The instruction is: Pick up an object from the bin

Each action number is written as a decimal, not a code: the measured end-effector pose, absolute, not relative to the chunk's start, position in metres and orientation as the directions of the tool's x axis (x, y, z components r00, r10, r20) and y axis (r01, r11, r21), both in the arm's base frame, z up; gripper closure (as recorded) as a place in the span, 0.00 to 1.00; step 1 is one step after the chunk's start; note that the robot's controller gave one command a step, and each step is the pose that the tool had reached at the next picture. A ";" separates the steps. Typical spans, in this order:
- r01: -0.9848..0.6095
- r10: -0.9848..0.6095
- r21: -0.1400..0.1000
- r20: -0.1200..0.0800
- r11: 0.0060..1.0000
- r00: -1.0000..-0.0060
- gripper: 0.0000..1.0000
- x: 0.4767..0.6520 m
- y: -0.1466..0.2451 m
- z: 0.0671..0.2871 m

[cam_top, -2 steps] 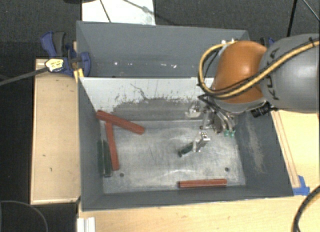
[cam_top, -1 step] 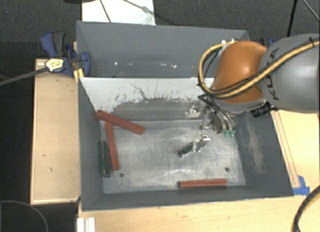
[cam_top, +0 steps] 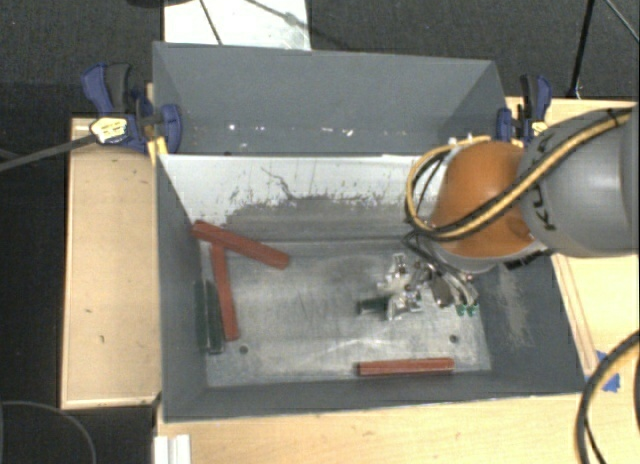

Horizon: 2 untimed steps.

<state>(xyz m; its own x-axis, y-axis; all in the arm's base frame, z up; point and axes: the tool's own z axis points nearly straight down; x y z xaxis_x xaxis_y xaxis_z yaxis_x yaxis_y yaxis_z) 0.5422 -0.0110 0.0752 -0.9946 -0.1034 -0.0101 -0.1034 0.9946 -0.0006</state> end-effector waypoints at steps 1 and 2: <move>-0.103 -0.103 -0.001 -0.010 0.995 -0.995 1.00 0.542 -0.011 0.075; -0.084 -0.084 0.000 -0.006 0.996 -0.996 1.00 0.533 -0.009 0.229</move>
Offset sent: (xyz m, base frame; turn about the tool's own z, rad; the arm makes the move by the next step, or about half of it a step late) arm -0.0104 0.0021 0.1517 0.0231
